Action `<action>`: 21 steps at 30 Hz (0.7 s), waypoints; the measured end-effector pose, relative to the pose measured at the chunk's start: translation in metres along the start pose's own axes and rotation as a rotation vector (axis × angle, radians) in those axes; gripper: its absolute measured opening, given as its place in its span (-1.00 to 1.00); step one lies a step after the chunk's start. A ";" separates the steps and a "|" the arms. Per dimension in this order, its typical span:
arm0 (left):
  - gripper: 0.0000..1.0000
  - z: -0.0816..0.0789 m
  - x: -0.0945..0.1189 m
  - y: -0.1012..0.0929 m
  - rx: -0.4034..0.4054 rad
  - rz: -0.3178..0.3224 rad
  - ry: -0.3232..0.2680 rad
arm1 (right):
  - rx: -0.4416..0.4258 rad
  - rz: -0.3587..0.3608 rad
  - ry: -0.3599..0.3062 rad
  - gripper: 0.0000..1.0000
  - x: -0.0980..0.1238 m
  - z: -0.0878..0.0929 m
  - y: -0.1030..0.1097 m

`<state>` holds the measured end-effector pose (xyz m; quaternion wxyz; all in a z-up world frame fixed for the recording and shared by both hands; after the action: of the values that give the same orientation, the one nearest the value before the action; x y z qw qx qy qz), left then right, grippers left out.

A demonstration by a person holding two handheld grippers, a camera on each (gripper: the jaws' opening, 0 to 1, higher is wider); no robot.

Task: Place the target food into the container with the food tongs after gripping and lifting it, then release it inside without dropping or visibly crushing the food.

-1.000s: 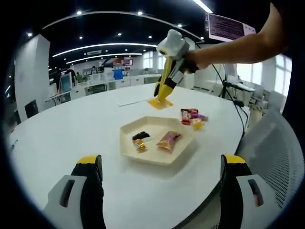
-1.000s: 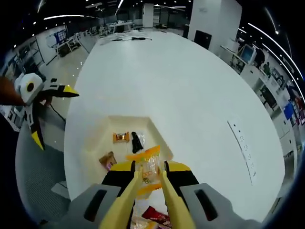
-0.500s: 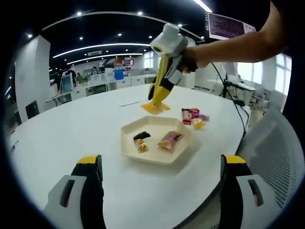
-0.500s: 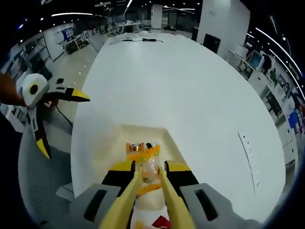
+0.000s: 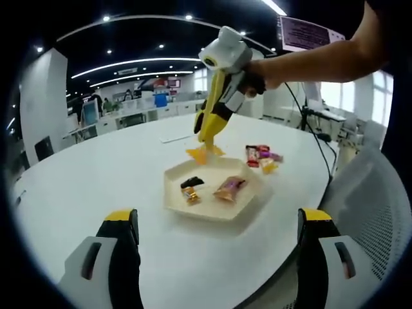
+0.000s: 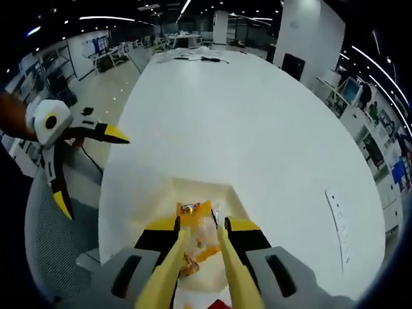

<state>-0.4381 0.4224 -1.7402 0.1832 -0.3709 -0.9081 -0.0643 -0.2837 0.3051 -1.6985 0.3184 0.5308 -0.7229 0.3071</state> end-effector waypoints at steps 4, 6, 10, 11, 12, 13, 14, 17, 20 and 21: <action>0.98 0.001 0.000 0.000 -0.002 0.000 0.003 | 0.019 0.009 -0.006 -0.45 0.001 -0.001 -0.001; 0.97 0.001 0.000 0.000 0.001 -0.001 0.005 | 0.025 0.018 -0.020 -0.45 0.004 -0.003 -0.001; 0.97 0.001 0.000 0.000 0.000 0.001 0.005 | 0.033 0.042 -0.053 -0.45 0.009 -0.007 -0.004; 0.97 0.001 0.000 0.000 0.001 0.002 0.007 | 0.031 0.042 -0.053 -0.44 0.011 -0.007 -0.005; 0.97 0.001 0.000 0.000 0.000 0.002 0.005 | 0.024 0.036 -0.061 -0.44 0.013 -0.008 -0.005; 0.97 0.001 0.000 0.000 0.000 0.002 0.005 | 0.024 0.047 -0.071 -0.44 0.016 -0.009 -0.007; 0.97 0.001 0.000 0.000 0.001 0.002 0.007 | 0.023 0.050 -0.074 -0.44 0.017 -0.009 -0.007; 0.98 0.001 0.000 -0.001 0.001 0.003 0.005 | 0.026 0.063 -0.098 -0.44 0.023 -0.011 -0.009; 0.98 0.001 0.000 0.000 0.002 0.001 0.007 | 0.008 0.066 -0.123 -0.44 0.032 -0.012 -0.010; 0.98 0.001 0.000 0.000 0.004 0.001 0.005 | 0.002 0.061 -0.128 -0.44 0.034 -0.012 -0.009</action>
<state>-0.4384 0.4229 -1.7413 0.1864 -0.3707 -0.9076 -0.0635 -0.2814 0.2933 -1.6635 0.2617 0.5274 -0.7572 0.2828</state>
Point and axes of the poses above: the point that each gripper's makers call its tool centre point, and the gripper's own axes: x roughly backward along the fingers, y roughly to its left, z roughly out of its underside, the point moved 4 cm from there along x, roughly backward along the fingers, and after that the axes turned 4 degrees about z, right-handed, at the moved point
